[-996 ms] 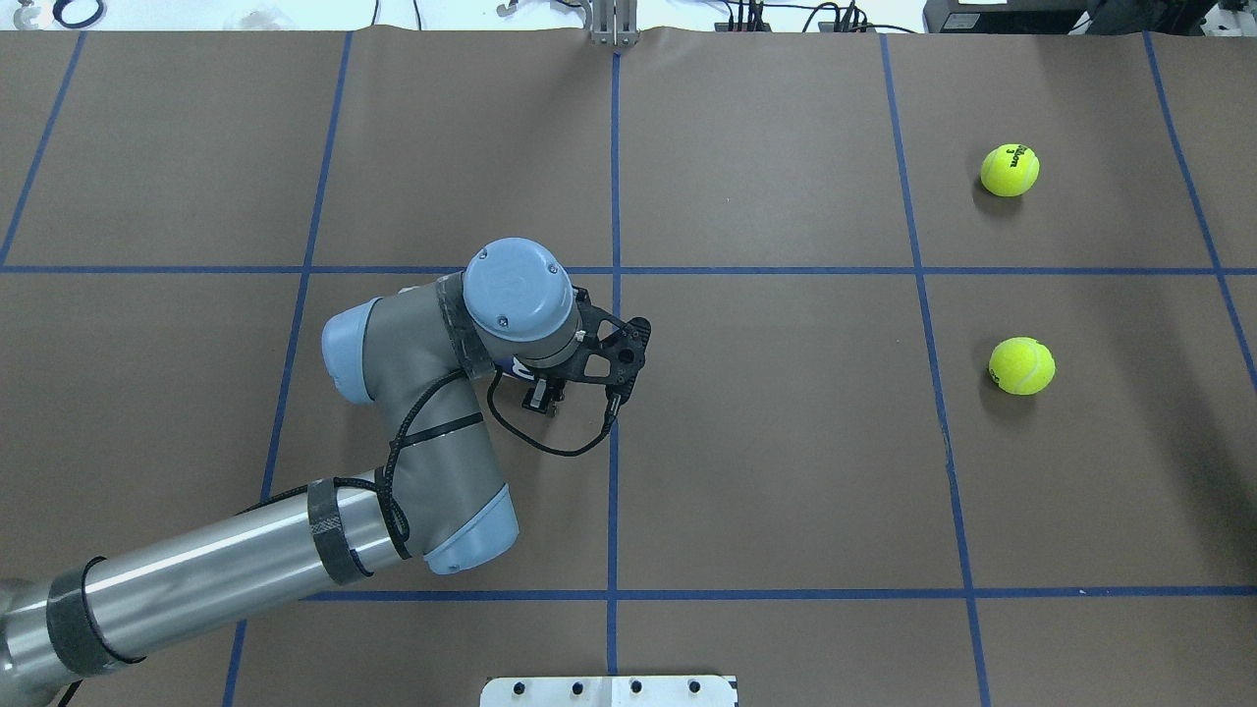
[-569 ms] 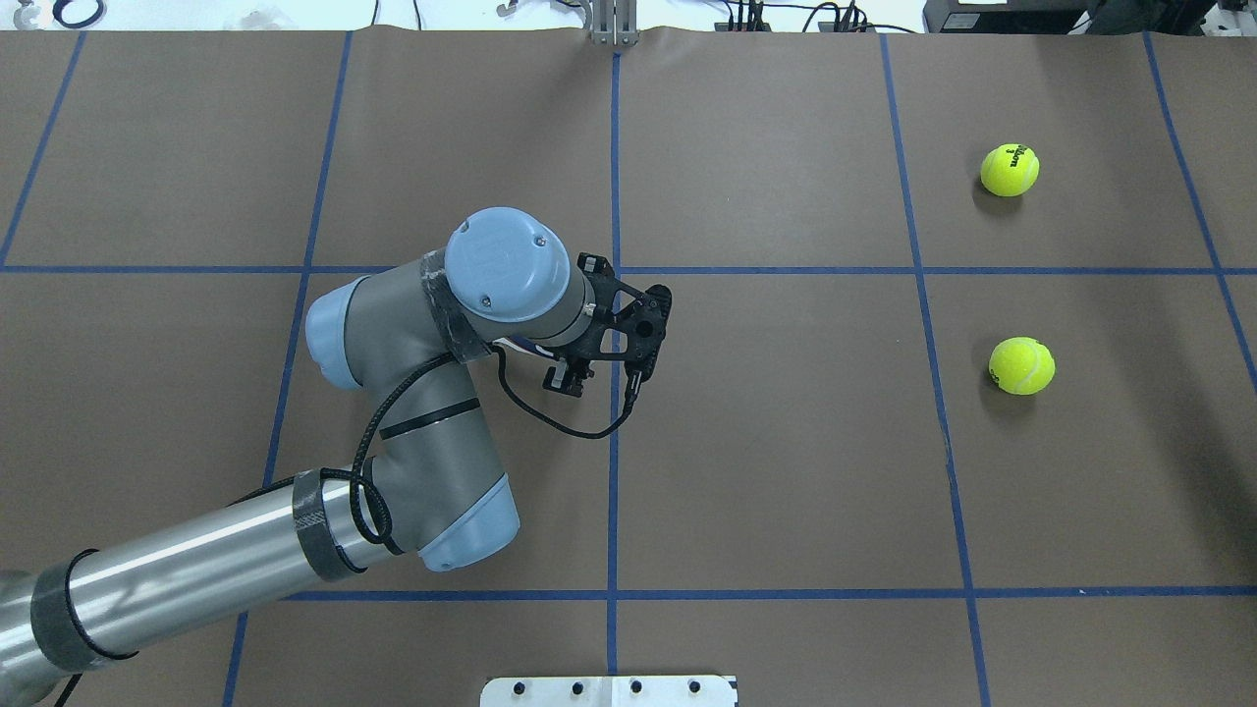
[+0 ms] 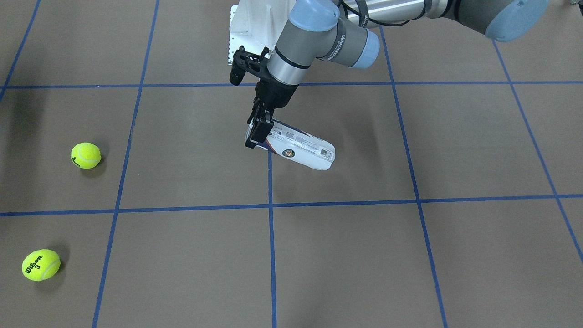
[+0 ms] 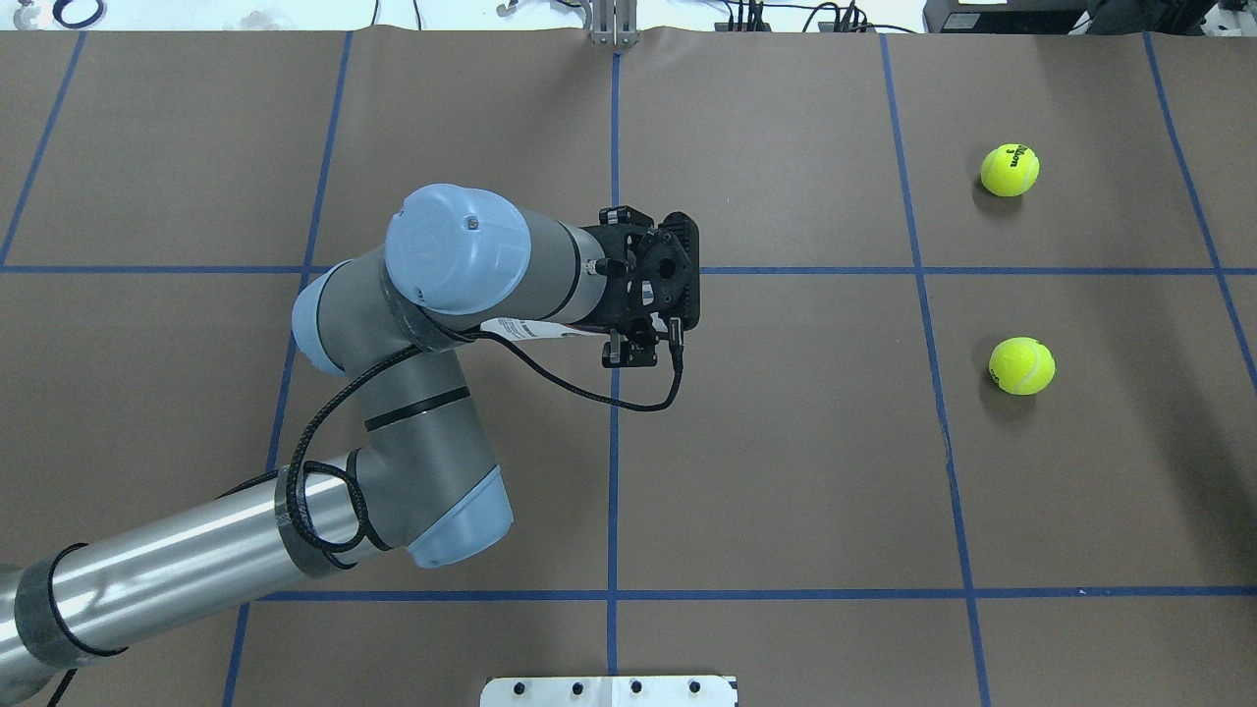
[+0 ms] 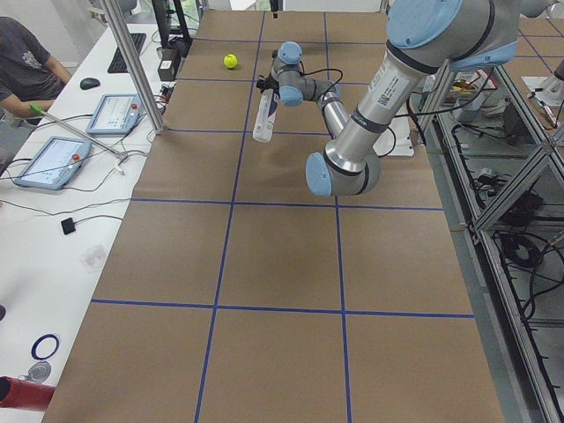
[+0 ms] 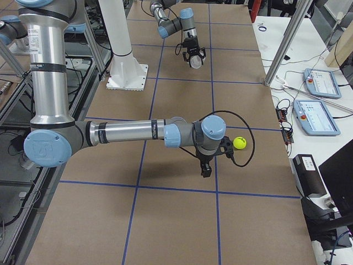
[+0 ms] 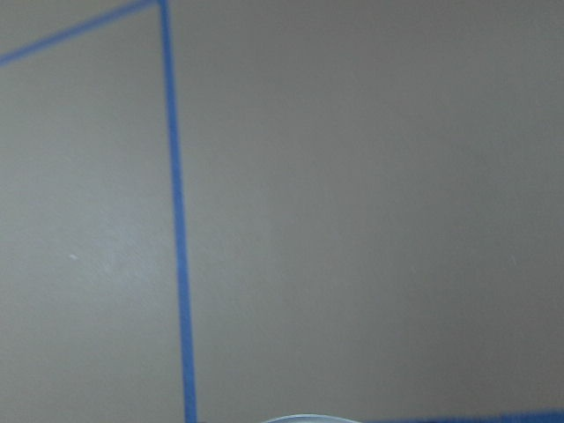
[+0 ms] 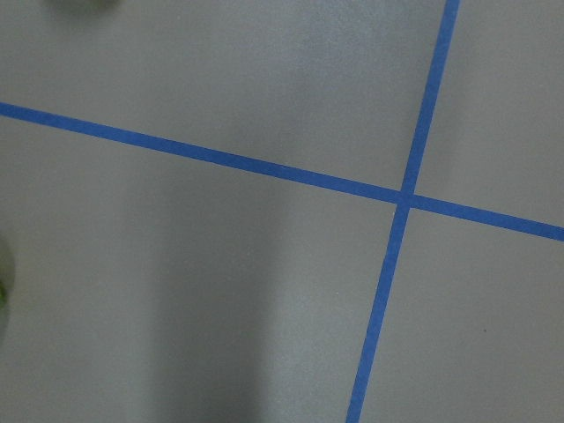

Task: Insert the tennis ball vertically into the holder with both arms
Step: 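Rotate the can upright with the left gripper, open end up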

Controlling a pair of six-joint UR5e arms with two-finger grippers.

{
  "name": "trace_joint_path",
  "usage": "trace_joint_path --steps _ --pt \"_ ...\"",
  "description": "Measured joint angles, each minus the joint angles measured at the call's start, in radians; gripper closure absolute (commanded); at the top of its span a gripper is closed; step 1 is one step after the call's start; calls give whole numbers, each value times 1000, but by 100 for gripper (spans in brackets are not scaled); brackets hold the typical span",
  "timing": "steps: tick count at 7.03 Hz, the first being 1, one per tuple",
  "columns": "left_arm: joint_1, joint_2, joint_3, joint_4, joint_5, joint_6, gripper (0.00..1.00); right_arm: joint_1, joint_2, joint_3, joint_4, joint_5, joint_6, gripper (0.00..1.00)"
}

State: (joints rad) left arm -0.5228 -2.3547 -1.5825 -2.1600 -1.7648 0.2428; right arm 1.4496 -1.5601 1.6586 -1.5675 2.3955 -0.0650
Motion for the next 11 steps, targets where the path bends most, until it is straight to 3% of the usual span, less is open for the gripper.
trace_joint_path --steps 4,6,11 --pt "23 10 28 -319 68 -333 21 0 -1 5 3 35 0 1" --pt "90 16 70 -502 207 -440 21 0 0 6 3 37 0 1" --pt "151 18 83 -790 450 -550 21 -4 17 15 4 37 66 1"
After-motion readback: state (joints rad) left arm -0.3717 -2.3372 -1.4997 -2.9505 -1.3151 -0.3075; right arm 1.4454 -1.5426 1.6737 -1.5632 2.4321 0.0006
